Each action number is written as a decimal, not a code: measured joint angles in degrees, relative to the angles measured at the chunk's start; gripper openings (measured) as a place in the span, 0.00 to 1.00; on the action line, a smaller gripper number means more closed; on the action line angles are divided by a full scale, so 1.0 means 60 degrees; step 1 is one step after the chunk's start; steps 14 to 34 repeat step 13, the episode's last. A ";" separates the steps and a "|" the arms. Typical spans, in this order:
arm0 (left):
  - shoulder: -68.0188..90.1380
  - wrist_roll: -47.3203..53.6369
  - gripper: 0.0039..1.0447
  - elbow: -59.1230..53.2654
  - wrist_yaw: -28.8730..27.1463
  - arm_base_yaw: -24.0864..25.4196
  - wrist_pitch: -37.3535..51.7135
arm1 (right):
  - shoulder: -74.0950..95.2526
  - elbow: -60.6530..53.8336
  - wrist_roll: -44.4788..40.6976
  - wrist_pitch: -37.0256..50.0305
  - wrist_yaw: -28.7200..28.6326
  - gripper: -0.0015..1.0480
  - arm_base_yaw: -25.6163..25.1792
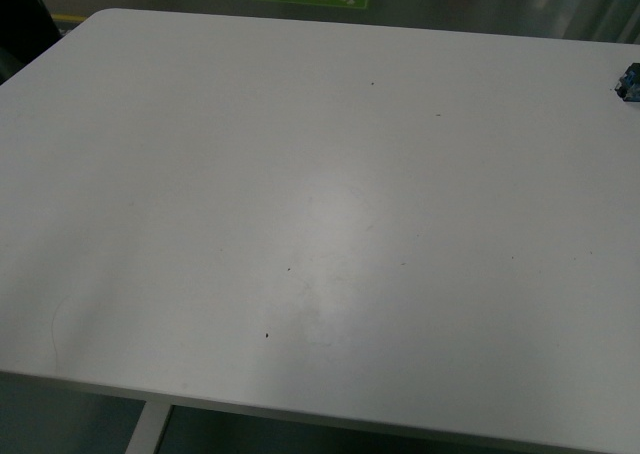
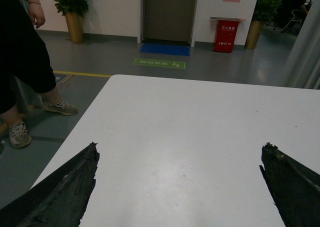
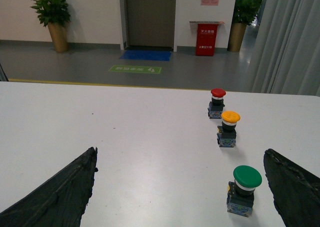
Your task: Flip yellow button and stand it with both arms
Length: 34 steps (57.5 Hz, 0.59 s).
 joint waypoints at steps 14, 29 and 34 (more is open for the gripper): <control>0.0000 0.0000 0.94 0.0000 0.0000 0.0000 0.0000 | 0.0000 0.0000 0.0000 0.0000 0.0000 0.93 0.0000; 0.0000 0.0000 0.94 0.0000 0.0000 0.0000 0.0000 | 0.0000 0.0000 0.0000 0.0000 0.0000 0.93 0.0000; 0.0000 0.0000 0.94 0.0000 0.0000 0.0000 0.0000 | 0.0000 0.0000 0.0000 0.0000 0.0000 0.93 0.0000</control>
